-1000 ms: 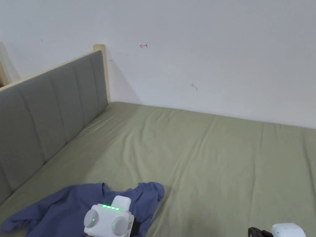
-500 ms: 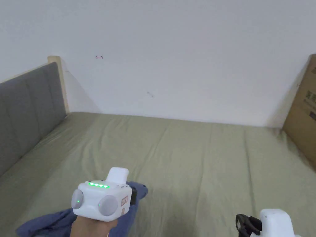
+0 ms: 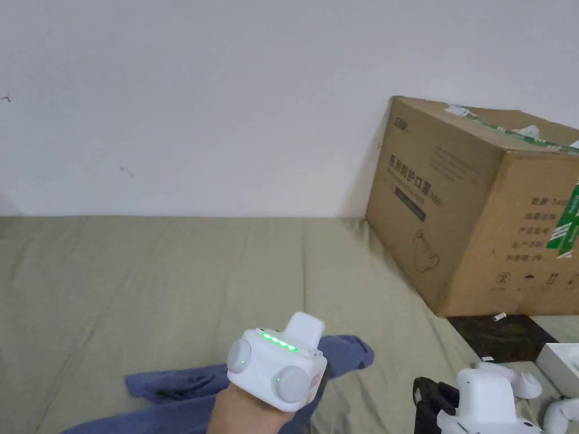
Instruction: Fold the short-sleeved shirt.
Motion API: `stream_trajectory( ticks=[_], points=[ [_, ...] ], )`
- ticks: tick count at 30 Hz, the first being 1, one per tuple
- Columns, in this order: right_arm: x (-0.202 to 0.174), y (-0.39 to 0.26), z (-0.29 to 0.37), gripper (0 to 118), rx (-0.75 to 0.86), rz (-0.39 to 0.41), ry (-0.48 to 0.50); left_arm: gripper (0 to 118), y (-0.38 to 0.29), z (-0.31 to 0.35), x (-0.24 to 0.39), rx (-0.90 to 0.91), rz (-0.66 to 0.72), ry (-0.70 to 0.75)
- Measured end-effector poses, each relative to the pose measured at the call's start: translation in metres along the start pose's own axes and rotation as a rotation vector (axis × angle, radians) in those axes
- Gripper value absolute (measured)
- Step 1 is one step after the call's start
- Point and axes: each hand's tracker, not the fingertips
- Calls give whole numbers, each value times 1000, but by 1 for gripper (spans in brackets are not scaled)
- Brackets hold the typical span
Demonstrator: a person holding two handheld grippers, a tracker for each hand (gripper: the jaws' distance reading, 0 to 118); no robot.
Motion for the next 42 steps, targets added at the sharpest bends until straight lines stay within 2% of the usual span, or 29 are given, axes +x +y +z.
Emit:
stream_trajectory(
  ticks=[5,6,7,8,9,10,11,12,13,14,18,20,21,22,23,24,25,26,29,33,36,40,41,42],
  points=[
    [31,-12,-3,0,-26,-24,-36,6,-37,-68,35,-147,1,-6],
    [34,-15,-5,0,-31,-26,-42,9,-41,-72,36,-141,11,-4],
    [38,-17,-7,0,-36,-30,-41,22,-44,-72,36,-135,28,7],
    [39,-18,-7,0,-39,-34,-39,22,-46,-67,31,-125,50,-2],
    [38,-18,-6,0,-42,-36,-35,30,-45,-59,27,-105,92,-45],
    [37,-18,-6,0,-45,-35,-32,52,-44,-49,22,-111,116,-61],
    [34,-19,-6,0,-46,-32,-28,104,-43,-39,19,-113,113,-63],
    [30,-18,-3,0,-44,-28,-20,118,-41,-21,12,-75,95,-48],
    [24,-18,1,0,-39,-17,-9,113,-39,9,7,15,78,-8],
    [17,-17,4,0,-31,0,2,108,-40,31,3,26,68,8],
    [-12,-20,22,0,-1,32,47,115,-64,142,-21,160,58,67],
    [-29,-26,29,0,9,45,61,115,-91,193,-34,215,98,98],
    [-38,-29,32,0,16,57,68,113,-107,214,-41,210,125,137],
    [-46,-31,36,0,22,62,75,104,-121,233,-48,215,137,170],
    [-55,-33,40,0,29,64,85,66,-137,252,-55,228,157,214],
    [-62,-35,42,0,37,60,95,18,-152,265,-63,220,180,261],
    [-69,-36,44,0,40,55,107,0,-164,275,-70,210,205,319],
    [-76,-36,45,0,41,51,123,0,-176,287,-80,239,224,376],
    [-94,-38,46,0,33,49,155,0,-209,320,-117,204,374,366],
    [-109,-40,45,0,21,69,192,0,-247,342,-169,113,452,494],
    [-116,-41,37,0,1,85,204,0,-268,331,-207,22,537,512],
    [-119,-40,25,0,-19,92,204,0,-284,296,-236,-47,580,537],
    [-119,-41,20,0,-26,92,202,12,-286,285,-244,-56,591,525],
    [-117,-41,16,0,-31,91,198,38,-288,275,-250,-79,597,536]
  ],
)
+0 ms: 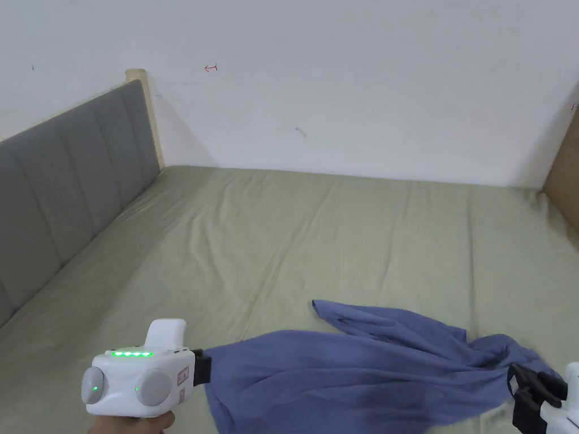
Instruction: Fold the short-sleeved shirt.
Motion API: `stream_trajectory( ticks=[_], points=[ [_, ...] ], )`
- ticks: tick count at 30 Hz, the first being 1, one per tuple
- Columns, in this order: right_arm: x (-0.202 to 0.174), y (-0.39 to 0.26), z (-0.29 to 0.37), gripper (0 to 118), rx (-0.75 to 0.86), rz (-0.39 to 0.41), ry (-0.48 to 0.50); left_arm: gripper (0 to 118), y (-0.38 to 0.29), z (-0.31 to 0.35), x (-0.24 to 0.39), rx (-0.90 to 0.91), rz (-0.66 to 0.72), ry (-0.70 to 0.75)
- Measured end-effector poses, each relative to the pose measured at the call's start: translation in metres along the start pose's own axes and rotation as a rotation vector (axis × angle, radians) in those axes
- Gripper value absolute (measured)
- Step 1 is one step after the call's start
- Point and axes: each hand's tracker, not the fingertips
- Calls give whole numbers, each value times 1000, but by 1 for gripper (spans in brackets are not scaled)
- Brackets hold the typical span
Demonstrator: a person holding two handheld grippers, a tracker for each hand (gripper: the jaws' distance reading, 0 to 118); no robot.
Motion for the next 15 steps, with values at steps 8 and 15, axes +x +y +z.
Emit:
stream_trajectory(
  ticks=[8,15],
  points=[
    [35,-6,-31,0,-46,-16,-56,114,21,-107,-2,-58,1,123],
    [76,-9,-52,0,-92,-59,-128,28,6,-136,34,-155,-191,113]
  ],
)
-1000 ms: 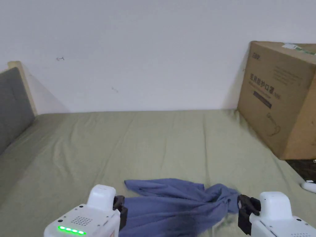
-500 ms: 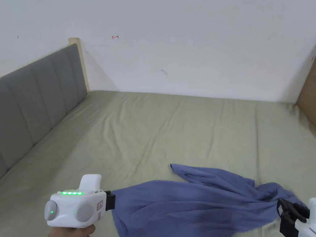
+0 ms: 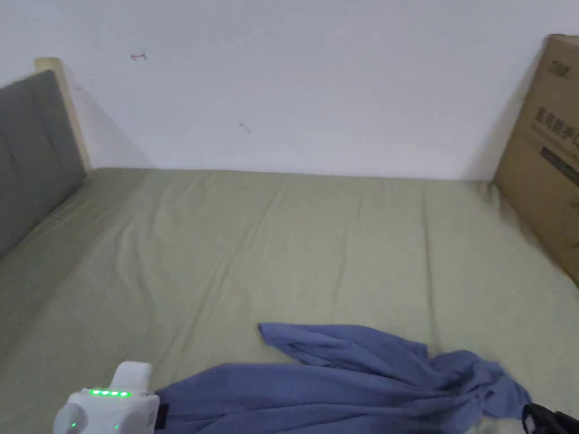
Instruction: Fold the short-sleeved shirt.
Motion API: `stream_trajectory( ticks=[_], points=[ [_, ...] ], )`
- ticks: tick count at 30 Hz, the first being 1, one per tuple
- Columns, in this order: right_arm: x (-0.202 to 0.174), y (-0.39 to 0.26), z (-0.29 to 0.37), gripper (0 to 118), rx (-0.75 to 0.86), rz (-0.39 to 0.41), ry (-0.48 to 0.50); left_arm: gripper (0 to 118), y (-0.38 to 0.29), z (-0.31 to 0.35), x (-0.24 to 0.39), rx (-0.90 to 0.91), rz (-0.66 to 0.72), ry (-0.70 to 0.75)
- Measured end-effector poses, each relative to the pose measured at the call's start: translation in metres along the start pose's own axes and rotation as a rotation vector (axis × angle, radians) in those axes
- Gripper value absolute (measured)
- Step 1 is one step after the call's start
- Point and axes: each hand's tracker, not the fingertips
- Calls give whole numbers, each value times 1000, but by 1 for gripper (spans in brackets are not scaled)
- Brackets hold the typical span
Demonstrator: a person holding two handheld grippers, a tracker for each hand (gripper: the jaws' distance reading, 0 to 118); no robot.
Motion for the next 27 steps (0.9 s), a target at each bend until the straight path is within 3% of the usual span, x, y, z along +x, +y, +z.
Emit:
stream_trajectory(
  ticks=[1,4,7,8,9,10,11,12,13,19,20,21,22,23,24,25,27],
  points=[
    [9,0,-6,0,-15,-13,-26,5,1,4,2,17,22,16],
    [41,-3,-29,0,-59,-36,-87,1,6,17,-1,32,76,-41],
    [71,-6,-64,0,-143,2,-151,1,15,55,1,109,87,-69],
    [80,-7,-80,30,-167,11,-161,1,19,68,1,140,85,-71],
    [87,-9,-94,71,-190,15,-182,1,21,80,2,164,85,-74],
    [98,-13,-114,97,-223,2,-192,1,25,90,2,183,83,-75],
    [105,-14,-131,107,-273,-10,-176,1,30,97,1,186,80,-78],
    [109,-16,-145,107,-311,-11,-164,1,33,103,3,192,74,-76],
    [110,-16,-151,118,-277,-19,-189,1,35,109,5,200,68,-76],
    [116,-41,-217,117,-365,193,-168,1,45,106,6,195,58,-66],
    [115,-44,-222,112,-361,216,-135,1,45,105,5,190,66,-67],
    [110,-40,-224,98,-375,225,-98,1,45,104,5,187,69,-67],
    [103,-35,-223,70,-403,210,-55,1,44,103,5,183,69,-62],
    [106,-35,-225,27,-426,170,-12,1,44,100,4,178,69,-58],
    [107,-36,-228,20,-445,154,24,1,44,99,3,175,69,-55],
    [114,-26,-215,14,-429,57,-22,1,44,99,3,171,69,-54],
    [130,-15,-204,12,-430,-60,19,1,45,99,0,165,66,-54]
  ],
)
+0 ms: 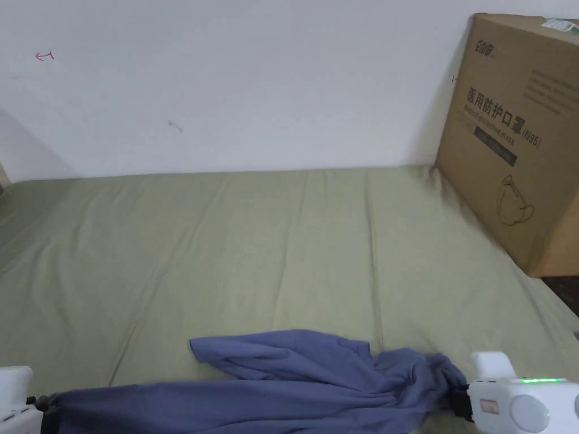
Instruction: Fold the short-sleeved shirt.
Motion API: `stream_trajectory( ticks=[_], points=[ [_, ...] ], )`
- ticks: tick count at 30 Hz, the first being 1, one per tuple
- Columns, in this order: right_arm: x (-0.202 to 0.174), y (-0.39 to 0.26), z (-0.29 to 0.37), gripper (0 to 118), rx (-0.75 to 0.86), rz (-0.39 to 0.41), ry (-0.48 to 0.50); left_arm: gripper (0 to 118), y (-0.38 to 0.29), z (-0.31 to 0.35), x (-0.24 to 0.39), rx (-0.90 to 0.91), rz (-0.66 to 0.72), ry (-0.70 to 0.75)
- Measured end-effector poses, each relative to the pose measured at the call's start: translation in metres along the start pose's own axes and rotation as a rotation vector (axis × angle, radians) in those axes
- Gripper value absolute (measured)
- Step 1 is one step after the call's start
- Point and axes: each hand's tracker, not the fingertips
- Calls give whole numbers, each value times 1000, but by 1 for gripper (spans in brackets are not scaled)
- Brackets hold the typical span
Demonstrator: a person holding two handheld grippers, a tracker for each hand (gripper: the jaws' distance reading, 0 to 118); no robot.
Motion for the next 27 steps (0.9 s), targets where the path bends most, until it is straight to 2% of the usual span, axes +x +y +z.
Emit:
stream_trajectory(
  ticks=[2,5,7,9,10,13,15,18,19,23,27],
  points=[
    [12,5,12,12,34,-42,-17,1,5,5,-4,-1,-14,7],
    [25,30,53,11,126,-74,19,1,20,21,-12,33,-19,14],
    [20,51,89,11,189,-21,11,1,39,39,-16,79,-15,9],
    [8,72,122,11,272,68,-33,1,59,60,-17,141,-36,30],
    [-32,65,177,11,349,102,-94,1,72,71,-17,171,-56,43],
    [-60,88,240,11,493,145,-124,1,110,105,-24,261,-69,69],
    [-51,112,268,11,562,110,-175,1,137,127,-31,313,-62,72],
    [-60,145,315,11,671,80,-232,1,175,156,-36,378,-56,105],
    [-59,167,321,11,687,90,-211,1,188,163,-39,396,-52,115],
    [-64,217,363,11,778,64,-247,1,238,182,-41,461,-60,145],
    [-75,255,384,11,843,71,-272,1,280,192,-32,514,-47,141]
  ],
)
